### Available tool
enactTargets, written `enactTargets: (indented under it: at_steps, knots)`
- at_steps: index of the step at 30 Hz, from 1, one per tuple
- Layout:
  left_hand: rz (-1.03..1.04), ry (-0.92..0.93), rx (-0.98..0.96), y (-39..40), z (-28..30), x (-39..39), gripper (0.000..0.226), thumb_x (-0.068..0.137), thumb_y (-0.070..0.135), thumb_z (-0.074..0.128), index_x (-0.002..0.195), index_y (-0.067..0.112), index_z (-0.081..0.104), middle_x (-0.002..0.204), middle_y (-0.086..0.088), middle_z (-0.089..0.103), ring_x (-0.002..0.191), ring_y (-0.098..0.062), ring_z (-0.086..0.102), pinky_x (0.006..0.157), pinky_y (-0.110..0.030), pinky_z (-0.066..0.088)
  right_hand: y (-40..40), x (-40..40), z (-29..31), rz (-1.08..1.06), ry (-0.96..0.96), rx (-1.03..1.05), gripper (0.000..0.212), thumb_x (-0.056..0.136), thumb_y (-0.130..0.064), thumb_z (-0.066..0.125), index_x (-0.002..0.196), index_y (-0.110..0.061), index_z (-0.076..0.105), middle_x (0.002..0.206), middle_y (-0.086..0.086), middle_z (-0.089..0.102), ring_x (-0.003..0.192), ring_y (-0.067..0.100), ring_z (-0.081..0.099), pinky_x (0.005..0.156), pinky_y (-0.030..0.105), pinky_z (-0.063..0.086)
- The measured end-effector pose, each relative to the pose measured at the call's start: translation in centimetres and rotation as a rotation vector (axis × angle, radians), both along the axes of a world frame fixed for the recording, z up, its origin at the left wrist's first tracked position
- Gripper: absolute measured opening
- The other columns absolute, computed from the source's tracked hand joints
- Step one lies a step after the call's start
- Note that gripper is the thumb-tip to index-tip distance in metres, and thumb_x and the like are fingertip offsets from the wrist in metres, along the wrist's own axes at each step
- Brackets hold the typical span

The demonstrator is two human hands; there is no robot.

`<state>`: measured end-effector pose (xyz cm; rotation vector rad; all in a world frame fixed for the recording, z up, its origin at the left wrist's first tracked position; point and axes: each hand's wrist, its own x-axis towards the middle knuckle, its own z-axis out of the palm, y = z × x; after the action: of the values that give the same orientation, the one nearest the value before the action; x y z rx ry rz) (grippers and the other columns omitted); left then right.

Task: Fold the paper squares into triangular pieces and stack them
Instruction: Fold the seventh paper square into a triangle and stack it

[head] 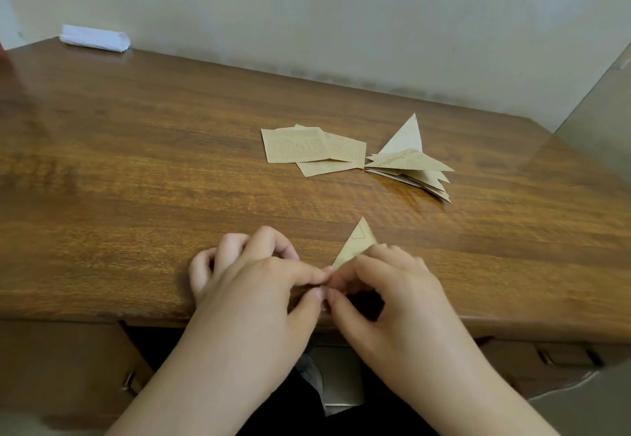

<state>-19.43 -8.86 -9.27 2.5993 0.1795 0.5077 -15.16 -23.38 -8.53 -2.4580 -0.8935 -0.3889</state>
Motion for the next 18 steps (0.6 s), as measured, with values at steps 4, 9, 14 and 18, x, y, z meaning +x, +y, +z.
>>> enactTargets:
  at_steps: [4,9,14,18]
  knots:
    - [-0.008,0.033,-0.019,-0.1,0.3,-0.2,0.018,0.085,0.053,0.049,0.096,0.062,0.059,0.099,0.025,0.038,0.1,0.001,0.022,0.084,-0.021,0.003,0.2,0.2,0.2,-0.035,0.085,0.013,0.024,0.072,-0.046,0.046,0.066,-0.028,0.061,0.064,-0.013,0.052,0.067,0.007,0.049,0.063,0.018,0.035]
    - [-0.007,0.083,-0.024,-0.2,0.6,-0.4,0.02,0.085,0.053,0.049,0.098,0.065,0.058,0.1,0.025,0.038,0.102,0.001,0.023,0.087,-0.021,0.003,-1.4,0.7,1.4,-0.111,0.145,-0.055,0.011,0.074,-0.032,0.065,0.066,-0.026,0.062,0.065,-0.011,0.056,0.069,0.004,0.052,0.062,0.014,0.038]
    - [-0.003,0.089,-0.052,-0.3,0.7,-0.4,0.019,0.085,0.05,0.051,0.096,0.064,0.059,0.099,0.024,0.039,0.103,0.001,0.023,0.085,-0.02,0.002,-3.2,1.1,2.5,-0.198,0.225,-0.077,0.01,0.078,-0.028,0.064,0.069,-0.024,0.065,0.069,-0.009,0.057,0.074,0.005,0.051,0.067,0.019,0.042]
    - [-0.007,0.05,-0.081,-0.3,0.8,-0.4,0.019,0.086,0.049,0.051,0.096,0.062,0.061,0.099,0.023,0.04,0.104,0.0,0.024,0.086,-0.02,0.003,-4.0,1.5,2.8,-0.243,0.231,-0.141,0.011,0.081,-0.028,0.063,0.071,-0.024,0.064,0.07,-0.01,0.056,0.076,0.006,0.049,0.075,0.024,0.04]
